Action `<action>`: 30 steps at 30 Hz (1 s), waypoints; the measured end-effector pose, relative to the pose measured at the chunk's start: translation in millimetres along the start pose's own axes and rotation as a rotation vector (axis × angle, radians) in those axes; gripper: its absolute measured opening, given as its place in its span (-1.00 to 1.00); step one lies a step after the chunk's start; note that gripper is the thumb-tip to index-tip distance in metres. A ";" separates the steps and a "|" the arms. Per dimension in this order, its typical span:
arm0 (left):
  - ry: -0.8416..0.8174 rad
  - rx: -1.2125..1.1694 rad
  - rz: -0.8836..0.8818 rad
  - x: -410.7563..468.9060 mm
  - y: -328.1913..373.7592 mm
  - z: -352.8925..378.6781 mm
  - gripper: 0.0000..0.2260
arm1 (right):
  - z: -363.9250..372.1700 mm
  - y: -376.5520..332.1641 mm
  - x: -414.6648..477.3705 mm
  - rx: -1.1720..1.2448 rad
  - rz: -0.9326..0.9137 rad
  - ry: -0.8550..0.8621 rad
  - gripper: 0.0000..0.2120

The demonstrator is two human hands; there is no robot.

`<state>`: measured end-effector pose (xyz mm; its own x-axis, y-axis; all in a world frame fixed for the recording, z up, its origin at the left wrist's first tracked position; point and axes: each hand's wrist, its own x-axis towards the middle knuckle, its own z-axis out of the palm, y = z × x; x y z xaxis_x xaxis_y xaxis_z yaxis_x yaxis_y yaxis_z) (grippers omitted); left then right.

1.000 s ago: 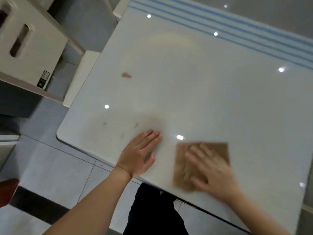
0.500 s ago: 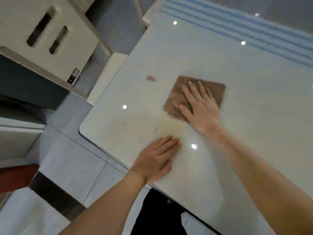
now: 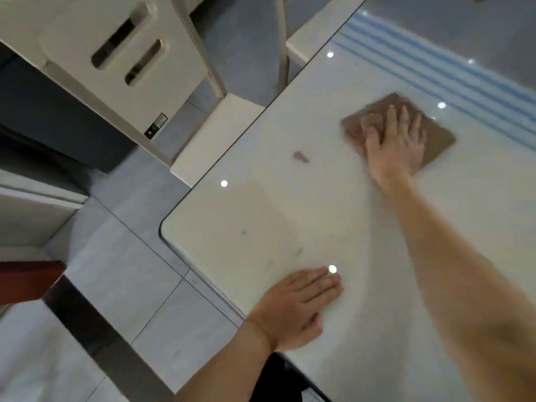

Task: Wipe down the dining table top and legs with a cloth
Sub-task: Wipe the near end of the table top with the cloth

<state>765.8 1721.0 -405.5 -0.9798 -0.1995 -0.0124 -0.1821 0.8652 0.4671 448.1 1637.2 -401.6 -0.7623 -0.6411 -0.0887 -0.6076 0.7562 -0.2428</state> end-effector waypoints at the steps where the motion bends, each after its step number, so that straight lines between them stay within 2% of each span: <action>1: -0.004 0.004 0.004 0.4 0.5 -0.3 -0.47 | 10.5 -35.9 -10.2 -0.001 -0.126 -0.028 -0.34; 3: -0.015 -0.006 -0.003 0.4 1.5 0.2 -0.49 | 30.3 -90.2 -51.4 -0.029 -0.398 -0.072 -0.37; 5: -0.024 -0.006 -0.015 -0.3 2.1 2.1 -0.51 | 40.6 -105.4 -101.6 -0.047 -0.690 -0.120 -0.38; 8: -0.018 -0.016 -0.005 -0.6 0.5 6.0 -0.51 | 35.3 -53.8 -140.6 -0.074 -1.097 -0.207 -0.41; 10: 0.007 -0.043 0.003 -1.6 -1.4 7.6 -0.50 | 20.3 -7.5 -120.7 -0.087 -1.185 -0.256 -0.42; 12: 0.028 -0.041 0.003 -2.2 -2.6 8.1 -0.50 | 7.1 31.1 -74.9 -0.085 -0.999 -0.191 -0.42; 15: 0.040 -0.030 0.008 -2.9 -1.8 7.0 -0.51 | -10.4 64.8 11.5 -0.062 -0.435 -0.030 -0.37; 17: 0.052 -0.022 0.011 -2.7 -2.0 7.8 -0.52 | -15.2 58.3 49.6 -0.040 -0.153 0.021 -0.35; 19: 0.053 -0.027 0.002 -3.1 -1.2 9.7 -0.52 | -10.6 26.0 61.5 -0.016 -0.002 0.024 -0.35; 20: 0.051 -0.034 -0.003 -3.0 -0.9 10.1 -0.51 | -6.4 2.9 55.9 -0.004 0.001 0.013 -0.35; 22: 0.041 -0.032 -0.002 -1.9 -0.7 9.5 -0.51 | 6.8 -46.6 26.4 -0.014 -0.170 -0.029 -0.36; 26: 0.002 0.014 0.004 -1.5 0.5 5.9 -0.51 | 44.1 -116.0 -83.5 -0.001 -0.748 -0.102 -0.41; 28: -0.011 0.022 -0.005 -2.0 1.3 3.1 -0.52 | 53.7 -118.7 -126.5 -0.022 -1.038 -0.160 -0.43; 30: -0.022 0.038 -0.005 -1.8 2.9 1.5 -0.53 | 52.7 -95.8 -127.8 -0.084 -1.262 -0.221 -0.44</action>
<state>766.9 1724.6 -405.4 -0.9803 -0.1946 -0.0341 -0.1900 0.8812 0.4329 615.6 1639.8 -417.9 0.3971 -0.9178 -0.0026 -0.8966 -0.3873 -0.2149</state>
